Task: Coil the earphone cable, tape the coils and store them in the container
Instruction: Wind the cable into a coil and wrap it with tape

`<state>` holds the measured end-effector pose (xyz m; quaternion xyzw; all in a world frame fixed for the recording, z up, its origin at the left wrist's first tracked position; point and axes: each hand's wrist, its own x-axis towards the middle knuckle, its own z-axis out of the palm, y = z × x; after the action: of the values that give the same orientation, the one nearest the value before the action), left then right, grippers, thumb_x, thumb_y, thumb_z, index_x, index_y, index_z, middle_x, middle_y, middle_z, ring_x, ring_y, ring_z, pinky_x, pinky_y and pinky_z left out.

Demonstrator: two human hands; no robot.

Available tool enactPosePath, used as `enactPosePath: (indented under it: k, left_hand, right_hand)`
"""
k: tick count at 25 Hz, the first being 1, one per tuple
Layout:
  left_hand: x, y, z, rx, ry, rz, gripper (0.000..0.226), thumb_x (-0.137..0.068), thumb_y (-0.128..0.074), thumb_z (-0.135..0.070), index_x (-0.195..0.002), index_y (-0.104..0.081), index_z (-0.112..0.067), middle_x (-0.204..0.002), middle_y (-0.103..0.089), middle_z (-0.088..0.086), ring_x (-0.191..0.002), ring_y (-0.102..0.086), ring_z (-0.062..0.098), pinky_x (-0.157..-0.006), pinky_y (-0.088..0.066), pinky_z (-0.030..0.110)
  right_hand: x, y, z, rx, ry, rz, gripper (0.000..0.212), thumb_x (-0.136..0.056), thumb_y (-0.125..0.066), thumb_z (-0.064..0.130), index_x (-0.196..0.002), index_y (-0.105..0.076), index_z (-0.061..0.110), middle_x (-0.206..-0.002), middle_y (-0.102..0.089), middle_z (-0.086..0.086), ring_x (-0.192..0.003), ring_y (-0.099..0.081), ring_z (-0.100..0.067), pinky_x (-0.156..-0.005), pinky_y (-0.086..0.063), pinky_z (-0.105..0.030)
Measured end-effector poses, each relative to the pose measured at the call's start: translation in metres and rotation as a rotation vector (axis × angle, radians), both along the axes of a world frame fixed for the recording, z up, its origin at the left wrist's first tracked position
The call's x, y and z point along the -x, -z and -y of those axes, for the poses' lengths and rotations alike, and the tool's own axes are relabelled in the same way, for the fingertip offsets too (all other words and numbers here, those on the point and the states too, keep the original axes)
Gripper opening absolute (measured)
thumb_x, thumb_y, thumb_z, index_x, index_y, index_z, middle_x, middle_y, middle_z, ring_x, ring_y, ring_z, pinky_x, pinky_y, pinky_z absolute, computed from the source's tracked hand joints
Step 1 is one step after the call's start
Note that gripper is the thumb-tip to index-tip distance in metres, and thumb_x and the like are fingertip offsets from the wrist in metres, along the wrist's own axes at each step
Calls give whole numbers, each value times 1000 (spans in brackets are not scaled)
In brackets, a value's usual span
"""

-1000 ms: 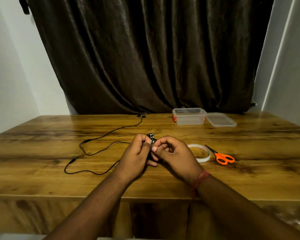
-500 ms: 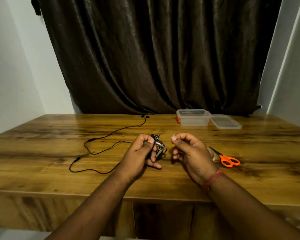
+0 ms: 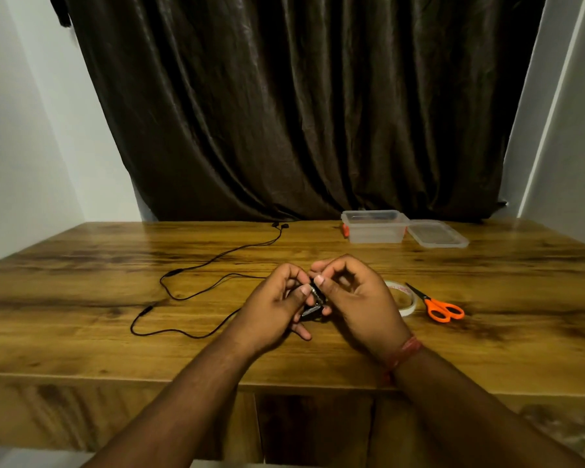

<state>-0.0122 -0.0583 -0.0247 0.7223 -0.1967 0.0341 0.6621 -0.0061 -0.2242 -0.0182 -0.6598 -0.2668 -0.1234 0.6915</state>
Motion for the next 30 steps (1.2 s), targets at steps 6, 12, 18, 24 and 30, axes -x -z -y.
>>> enactPosePath:
  k: [6, 12, 18, 24, 30]
  left_hand:
    - [3, -5, 2, 24, -84, 14, 11, -101, -50, -8, -108, -52, -17, -85, -63, 8, -58, -51, 12, -56, -57, 38]
    - [2, -2, 3, -50, -127, 31, 18, -100, -53, -11, -88, -57, -25, -78, -65, -1, -62, -54, 13, -57, -57, 36]
    - [-4, 4, 3, -75, -134, 97, 15, -96, -57, -18, -92, -56, -32, -78, -66, -2, -58, -54, 13, -56, -57, 40]
    - [-4, 4, 6, -65, -114, 105, 25, -97, -56, -9, -85, -56, -31, -78, -68, 0, -60, -59, 15, -59, -58, 41]
    - [-2, 2, 8, -27, -89, 50, 21, -98, -54, -2, -84, -52, -17, -73, -65, 1, -62, -58, 16, -56, -56, 34]
  right_hand:
    - [-1, -2, 6, 110, 285, 64, 19, -89, -68, 12, -82, -66, 29, -96, -64, 9, -94, -62, -10, -72, -53, -24]
    - [6, -2, 1, 410, 484, 280, 12, -89, -65, 10, -91, -70, 20, -89, -60, 10, -83, -55, 0, -68, -38, -3]
    - [9, -1, -5, 626, 561, 433, 9, -91, -63, 14, -98, -68, 17, -94, -57, 6, -78, -49, -3, -66, -36, -14]
    - [9, -1, -4, 607, 569, 408, 8, -90, -63, 13, -95, -68, 18, -91, -56, 9, -77, -47, 0, -63, -35, -7]
    - [9, -1, -5, 615, 594, 451, 7, -89, -64, 13, -94, -68, 15, -91, -57, 4, -77, -53, -9, -66, -45, -25]
